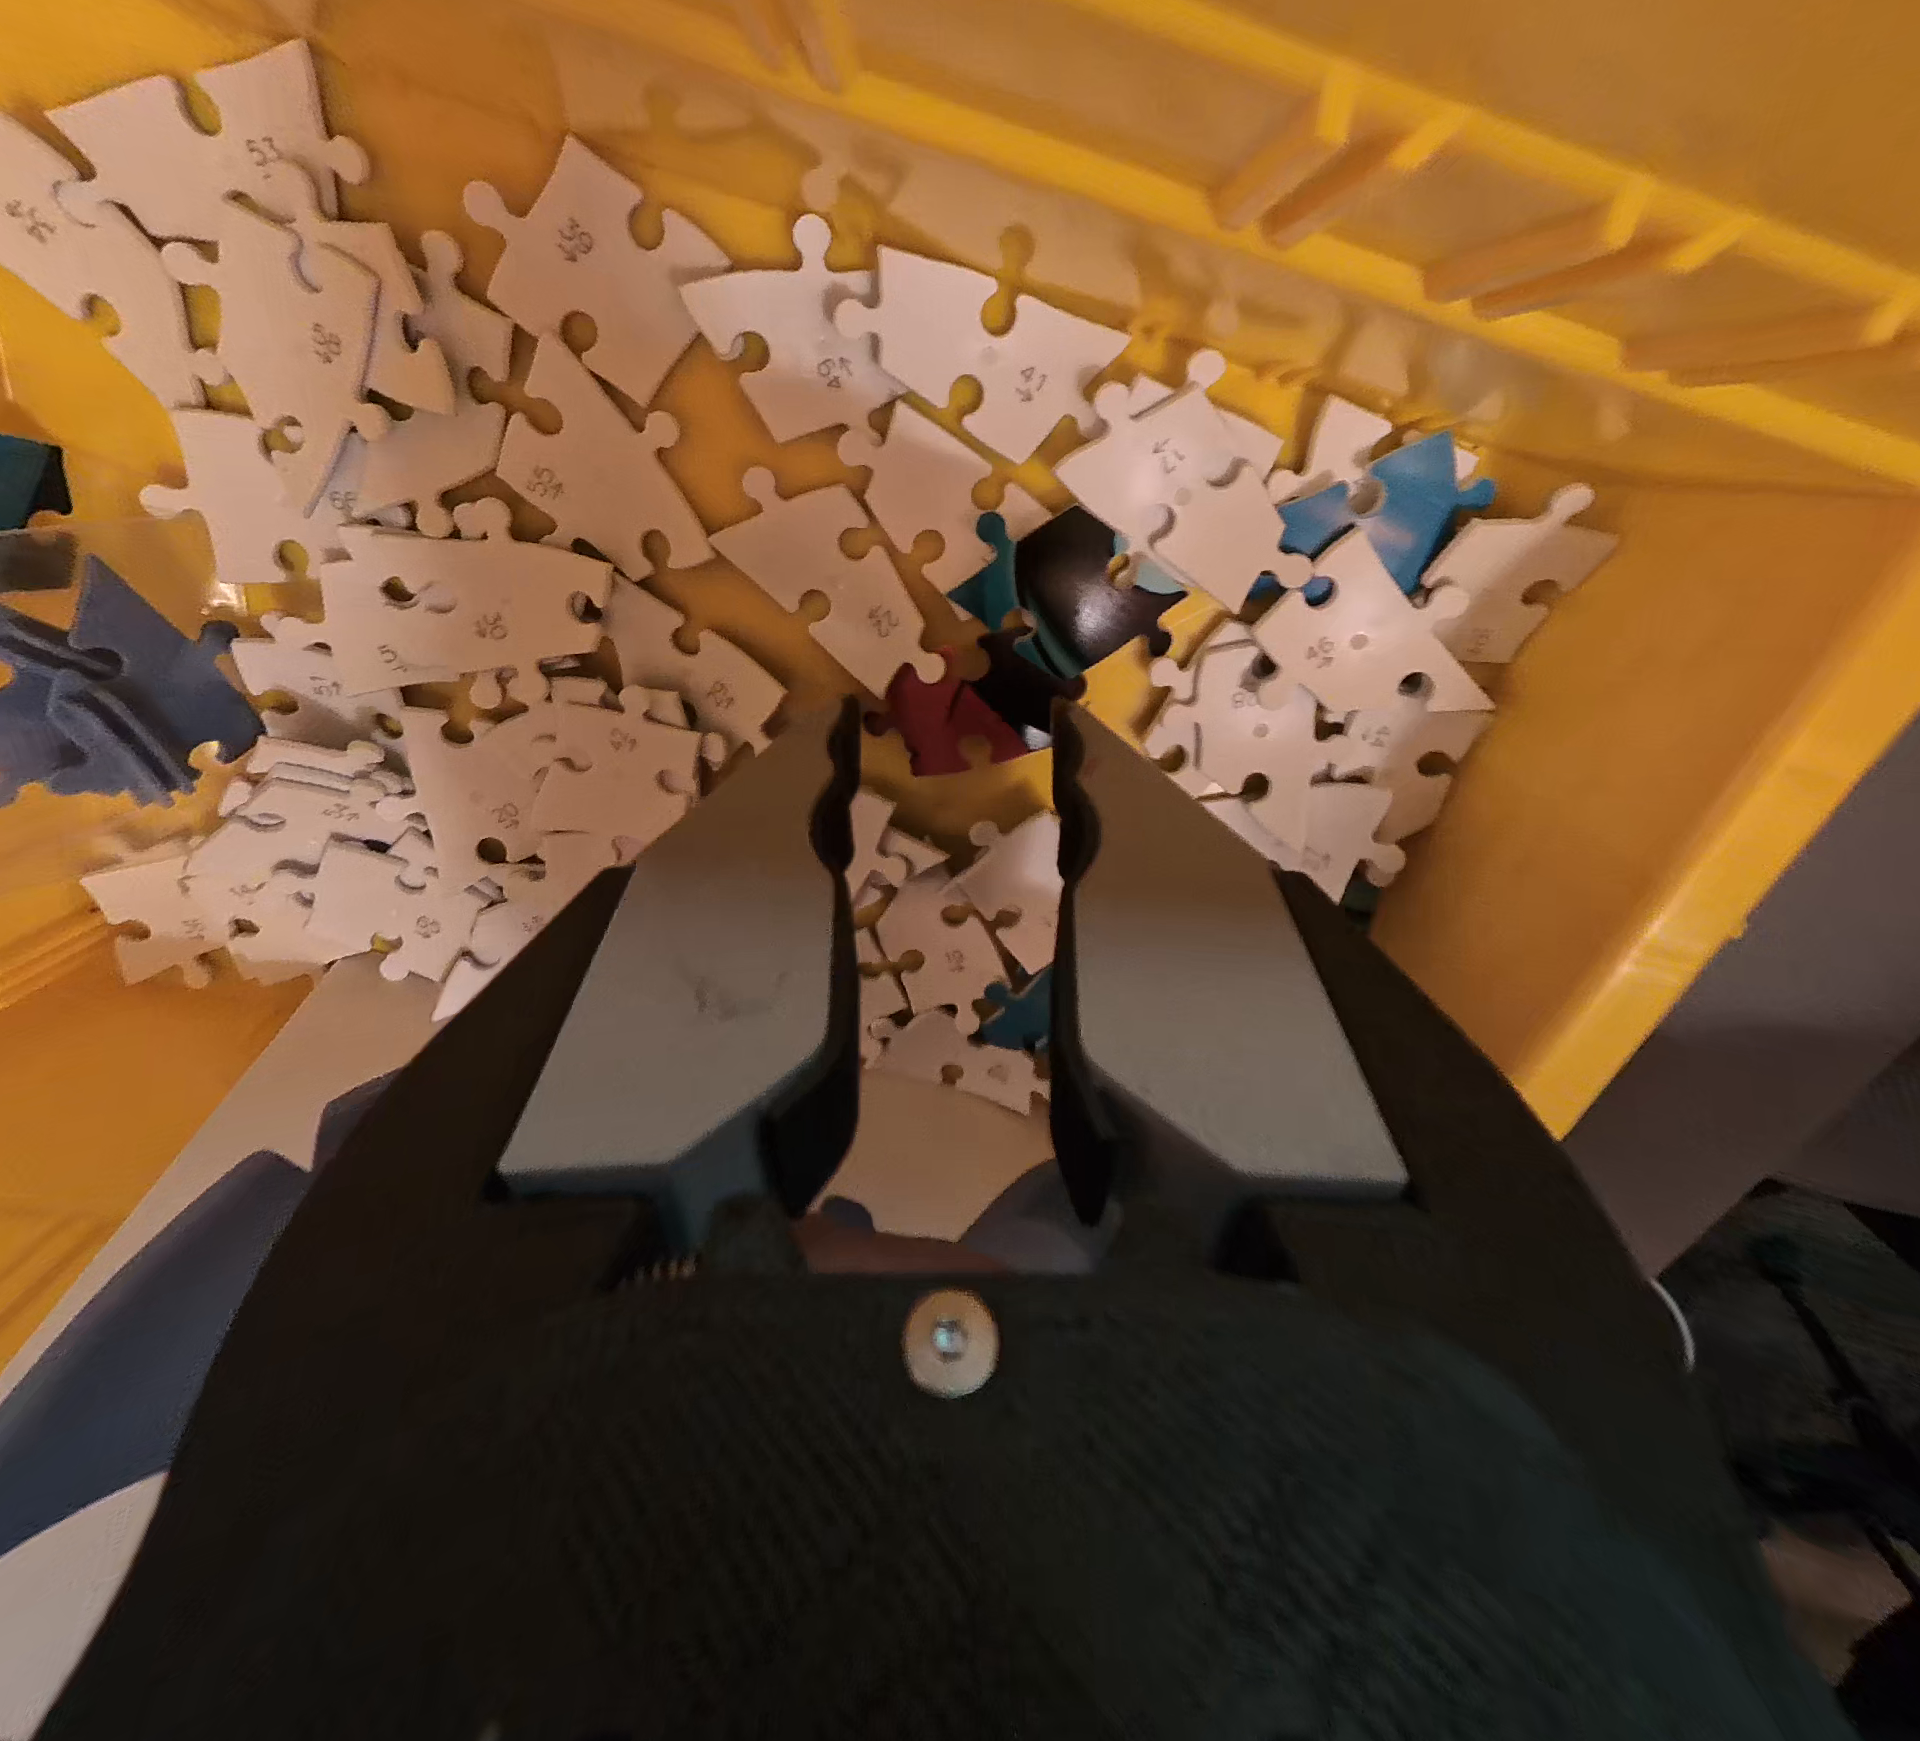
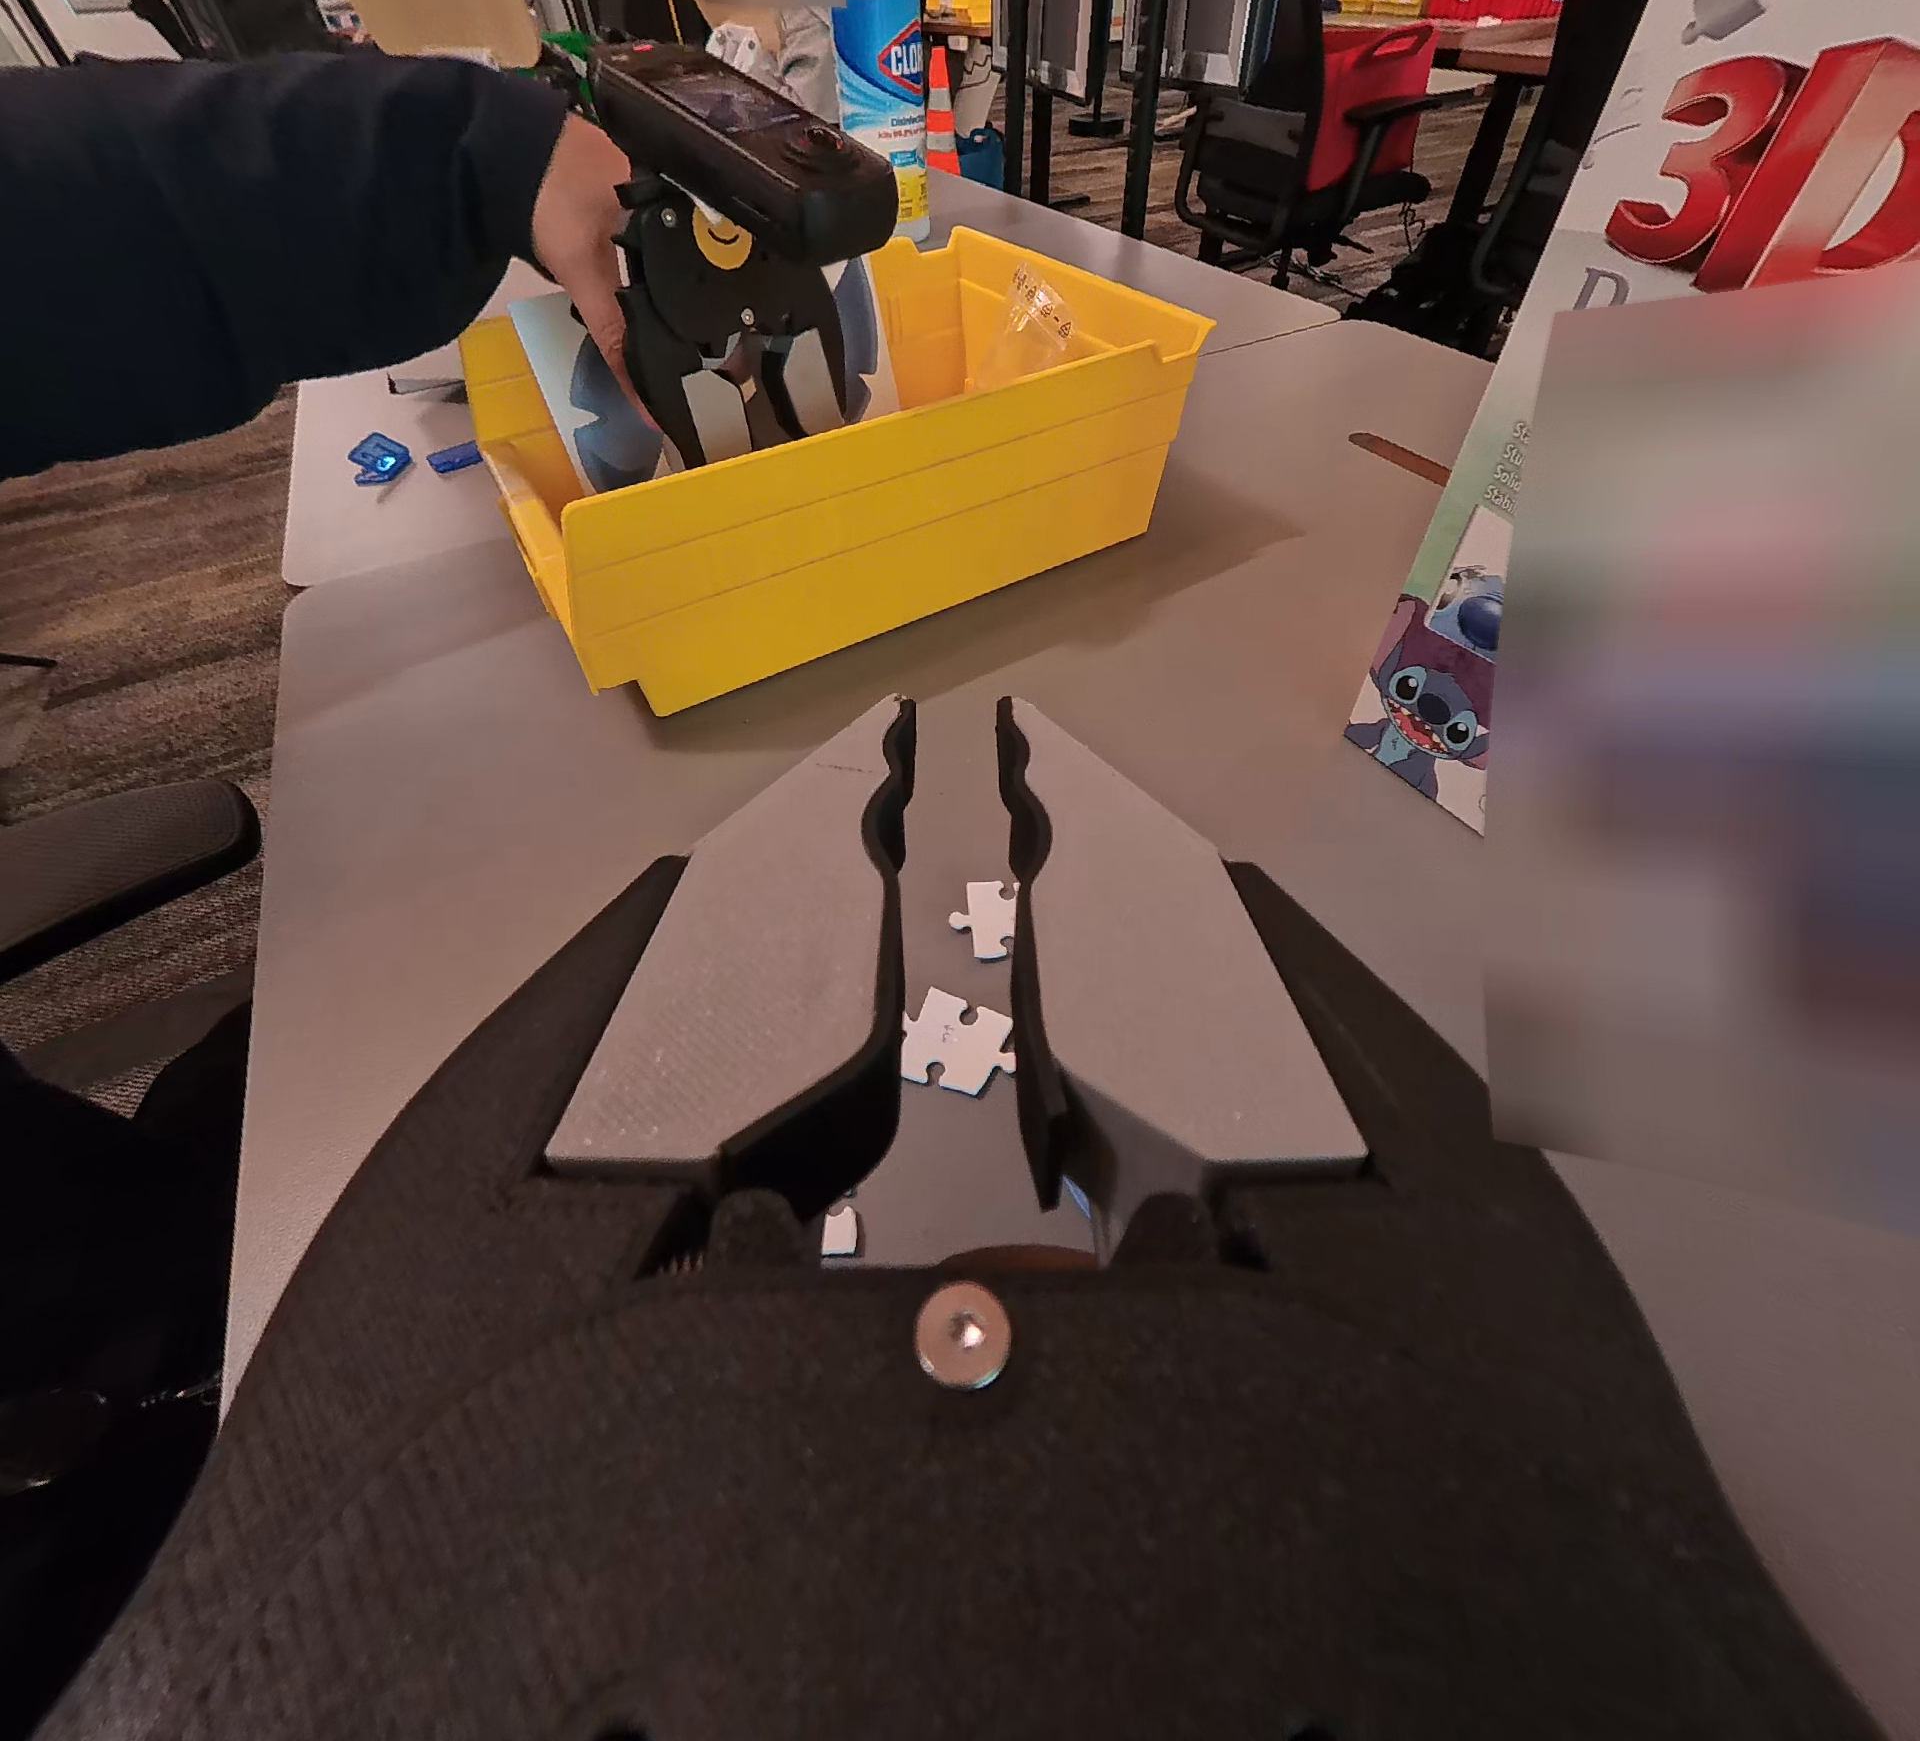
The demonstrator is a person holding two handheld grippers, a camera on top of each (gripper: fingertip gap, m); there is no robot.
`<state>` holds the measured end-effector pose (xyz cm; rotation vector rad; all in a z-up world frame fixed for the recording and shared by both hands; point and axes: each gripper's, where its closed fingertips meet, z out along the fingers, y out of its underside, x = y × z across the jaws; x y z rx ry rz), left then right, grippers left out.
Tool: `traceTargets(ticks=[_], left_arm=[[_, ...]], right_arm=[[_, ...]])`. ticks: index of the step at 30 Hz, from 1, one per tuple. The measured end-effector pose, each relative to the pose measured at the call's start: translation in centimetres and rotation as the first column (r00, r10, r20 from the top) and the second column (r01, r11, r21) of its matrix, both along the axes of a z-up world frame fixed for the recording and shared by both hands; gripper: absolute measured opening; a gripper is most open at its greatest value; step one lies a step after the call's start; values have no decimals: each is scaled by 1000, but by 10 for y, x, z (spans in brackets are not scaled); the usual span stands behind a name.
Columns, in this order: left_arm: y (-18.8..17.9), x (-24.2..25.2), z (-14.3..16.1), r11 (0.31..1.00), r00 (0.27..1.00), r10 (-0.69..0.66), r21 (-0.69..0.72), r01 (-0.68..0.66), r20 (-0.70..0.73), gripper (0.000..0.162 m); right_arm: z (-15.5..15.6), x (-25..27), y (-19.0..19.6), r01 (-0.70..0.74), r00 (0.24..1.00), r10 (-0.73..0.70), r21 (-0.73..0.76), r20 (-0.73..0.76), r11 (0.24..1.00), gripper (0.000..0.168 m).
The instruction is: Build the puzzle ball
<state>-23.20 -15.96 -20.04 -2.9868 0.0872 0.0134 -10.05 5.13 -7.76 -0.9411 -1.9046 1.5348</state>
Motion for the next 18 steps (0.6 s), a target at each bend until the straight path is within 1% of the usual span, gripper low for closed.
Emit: traceTargets(ticks=[11,18], left_arm=[[6,7,0,997,1000,9,76,-10,4,33],[5,8,0,998,1000,-13,63,13,-5,34]], right_arm=[[1,1,-1,-3,1000,3,0,-3,1000,12],[0,0,-1,-1,1000,1,0,-3,1000,12]])
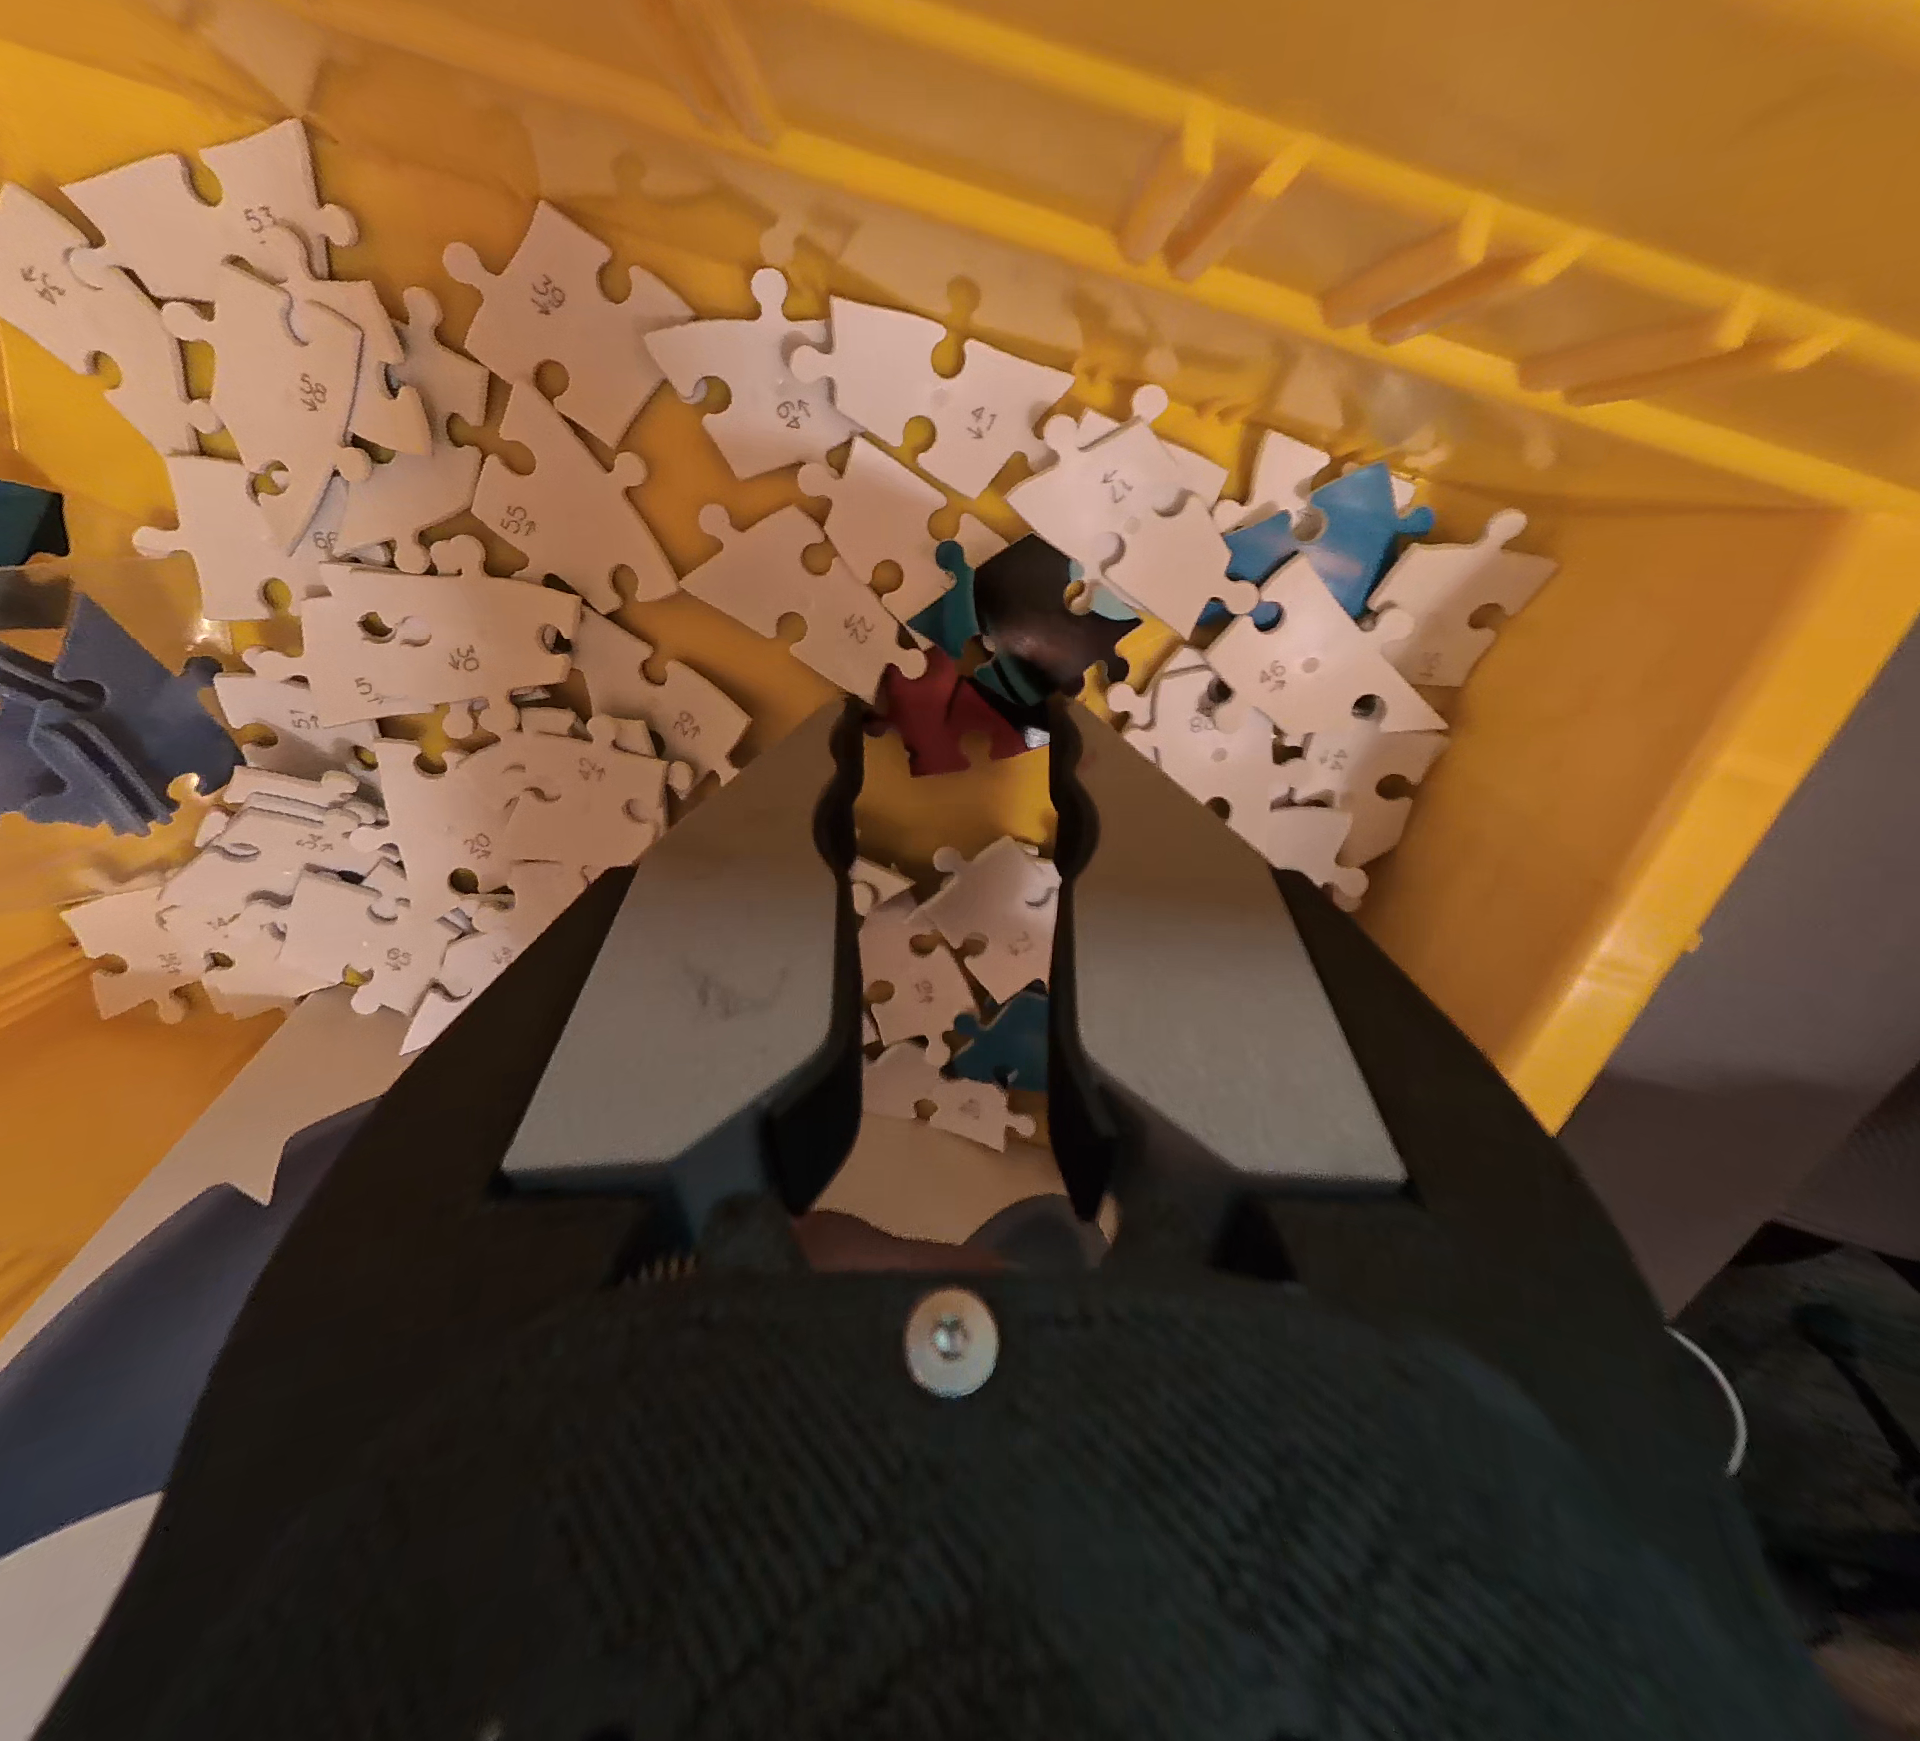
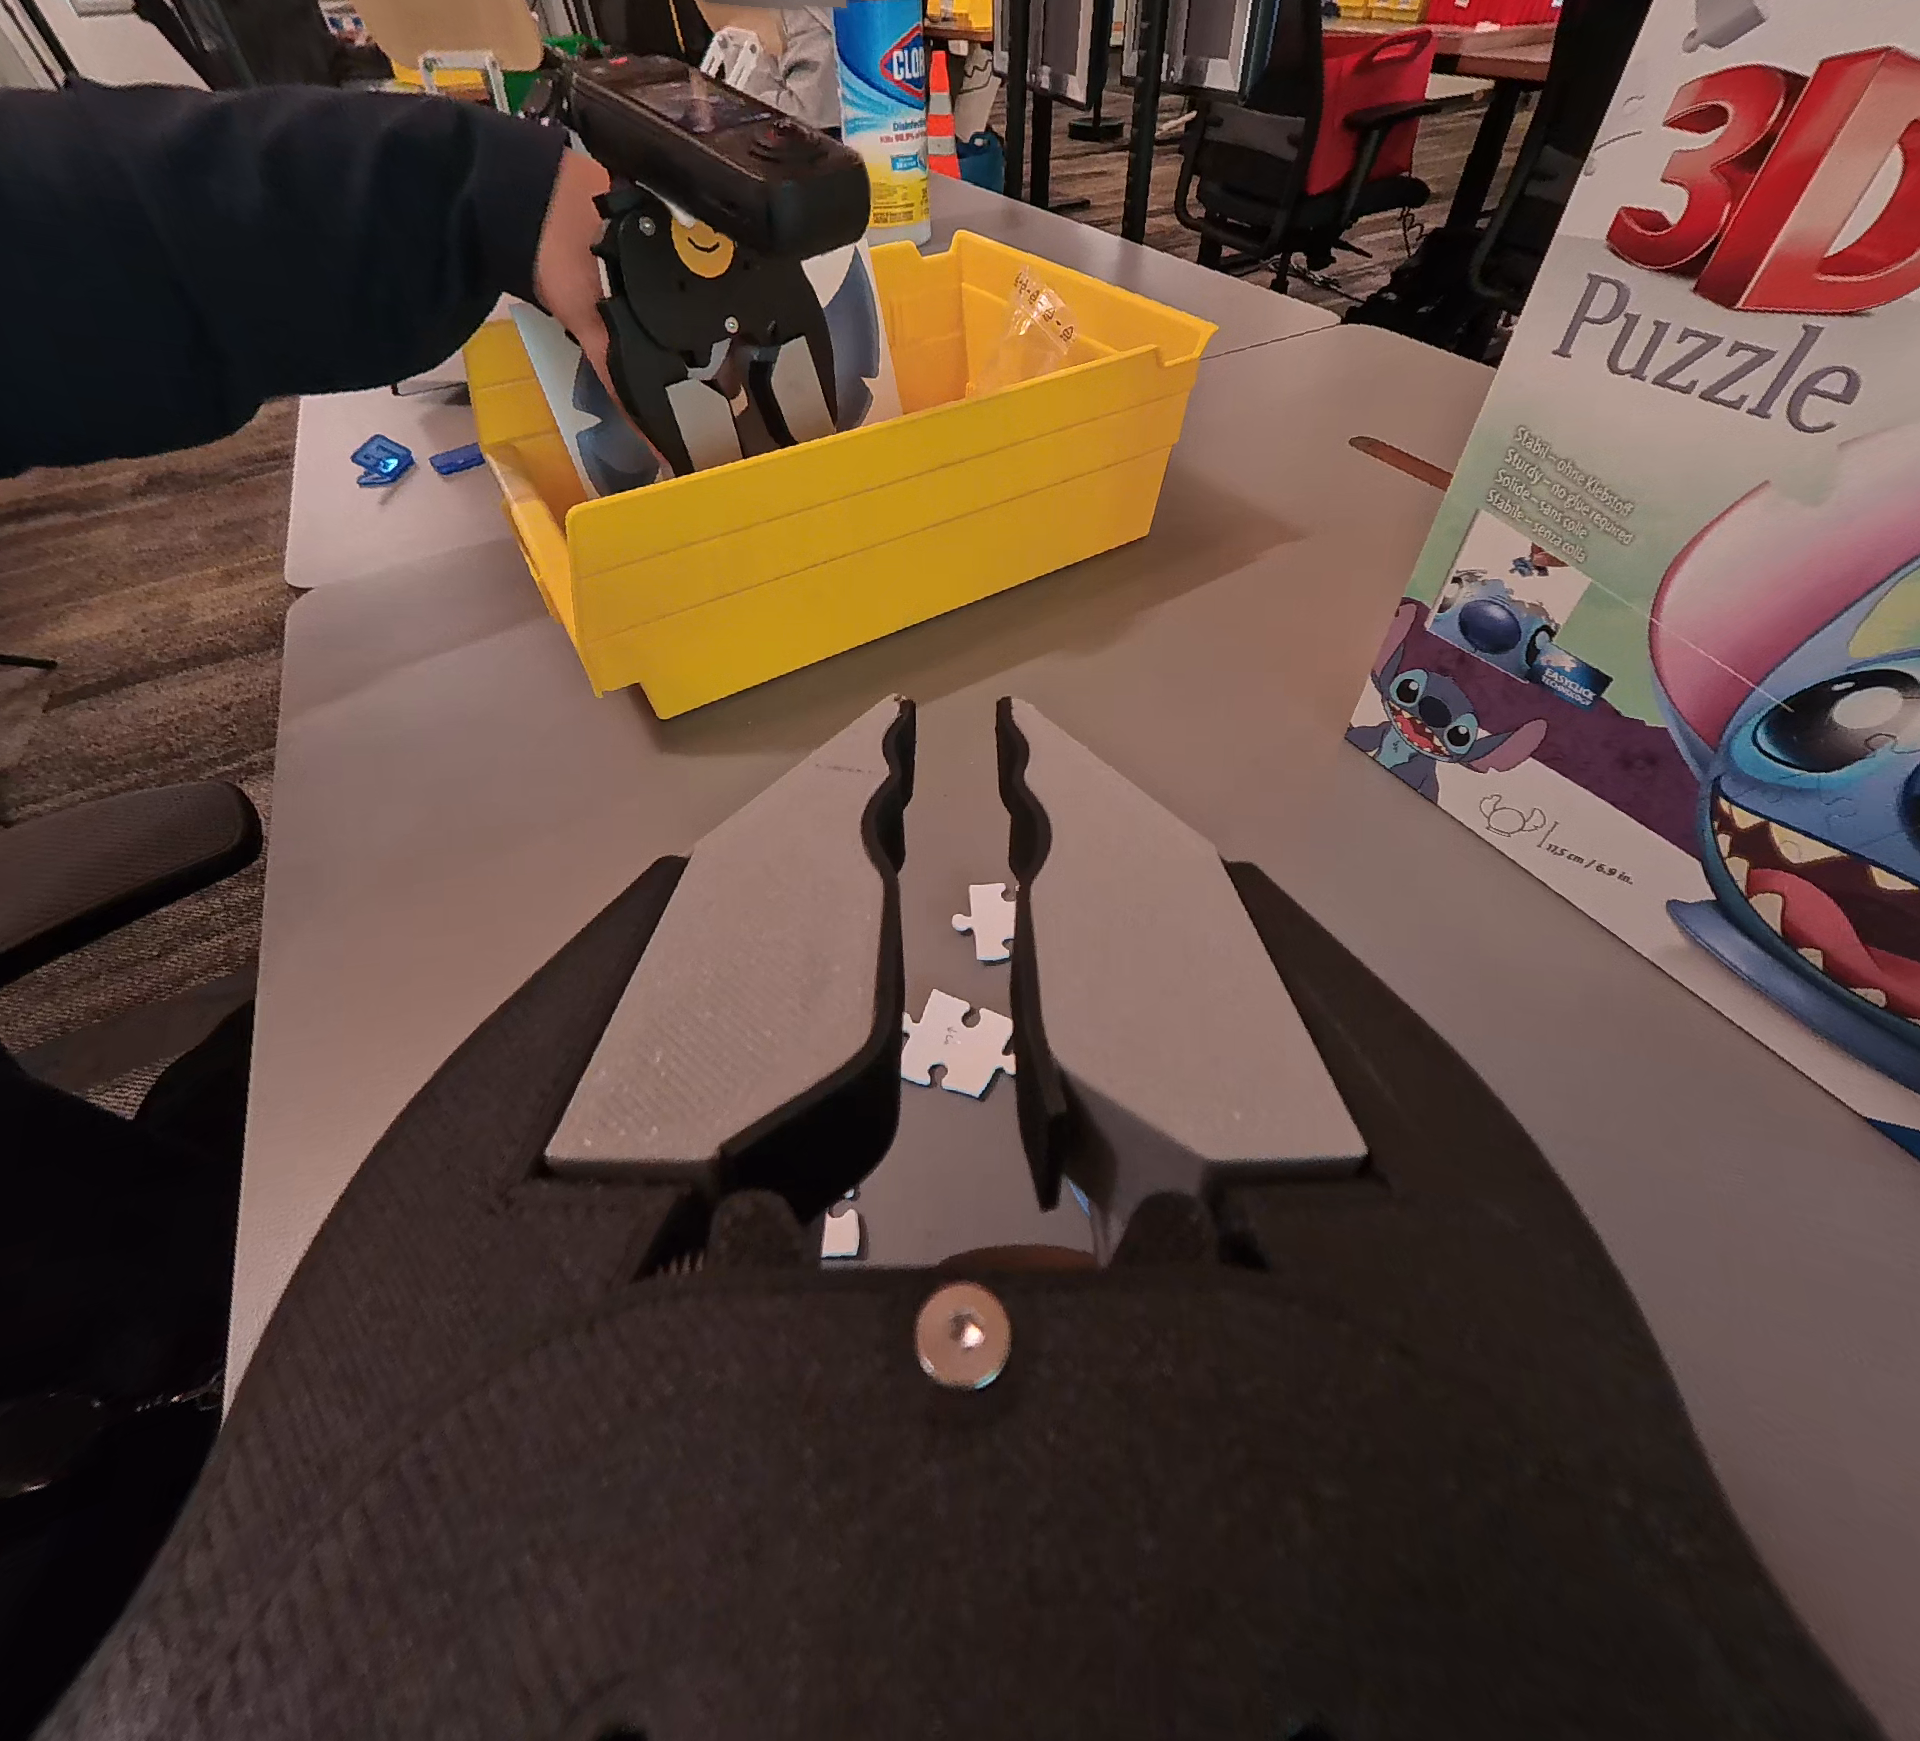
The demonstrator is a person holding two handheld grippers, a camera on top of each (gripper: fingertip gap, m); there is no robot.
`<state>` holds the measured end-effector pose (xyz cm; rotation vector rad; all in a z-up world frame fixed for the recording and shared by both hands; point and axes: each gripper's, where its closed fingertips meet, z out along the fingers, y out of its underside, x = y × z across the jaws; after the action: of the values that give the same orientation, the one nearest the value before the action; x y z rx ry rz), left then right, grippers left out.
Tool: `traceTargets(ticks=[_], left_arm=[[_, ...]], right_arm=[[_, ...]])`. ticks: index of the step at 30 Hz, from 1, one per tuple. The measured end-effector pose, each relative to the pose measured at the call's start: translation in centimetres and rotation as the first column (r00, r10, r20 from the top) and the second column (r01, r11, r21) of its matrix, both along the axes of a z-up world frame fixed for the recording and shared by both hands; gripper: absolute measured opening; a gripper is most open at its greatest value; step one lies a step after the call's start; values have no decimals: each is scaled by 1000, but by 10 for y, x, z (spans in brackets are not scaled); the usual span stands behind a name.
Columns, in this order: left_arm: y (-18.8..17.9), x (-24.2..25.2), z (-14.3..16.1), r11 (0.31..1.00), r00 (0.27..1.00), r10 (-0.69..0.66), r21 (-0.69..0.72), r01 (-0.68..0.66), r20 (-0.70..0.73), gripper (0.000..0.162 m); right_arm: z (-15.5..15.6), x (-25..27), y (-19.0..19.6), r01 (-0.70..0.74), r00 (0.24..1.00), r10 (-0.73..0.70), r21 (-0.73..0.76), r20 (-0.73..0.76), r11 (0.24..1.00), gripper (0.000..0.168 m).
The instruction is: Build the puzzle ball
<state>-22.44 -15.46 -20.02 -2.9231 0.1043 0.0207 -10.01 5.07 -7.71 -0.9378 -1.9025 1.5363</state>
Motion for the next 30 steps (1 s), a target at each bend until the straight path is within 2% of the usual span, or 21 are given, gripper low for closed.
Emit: traceTargets(ticks=[7,14,18,20,22,24,27,28,30], left_arm=[[-7,-10,5,1000,998,-13,-20,12,-61,34],[-8,-17,26,1000,991,-17,8,18,-130,33],[-6,-20,43,997,984,-2,75,16,-180,33],[2,-13,58,983,987,17,181,13,-163,33],[22,5,83,923,998,23,384,2,-59,33],[38,24,114,821,998,-7,571,-28,59,33],[53,52,169,592,968,-123,799,-106,219,33],[55,62,185,519,947,-182,844,-136,265,33],[55,81,206,417,901,-299,892,-173,315,33]], right_arm=[[1,0,0,-2,1000,2,0,-1,1000,12],[-1,0,-1,-5,1000,5,0,6,1000,12],[-1,0,-1,-5,1000,5,3,8,1000,12],[-1,0,-1,-6,1000,6,3,9,1000,12],[-2,-1,-2,-8,1000,8,3,10,1000,12],[-3,-1,-2,-9,1000,9,7,14,1000,12],[-8,-3,-2,-4,1000,3,20,25,1000,12],[-10,-4,-2,-1,1000,1,23,30,1000,12],[-10,-5,-1,4,1000,-4,25,30,1000,12]])
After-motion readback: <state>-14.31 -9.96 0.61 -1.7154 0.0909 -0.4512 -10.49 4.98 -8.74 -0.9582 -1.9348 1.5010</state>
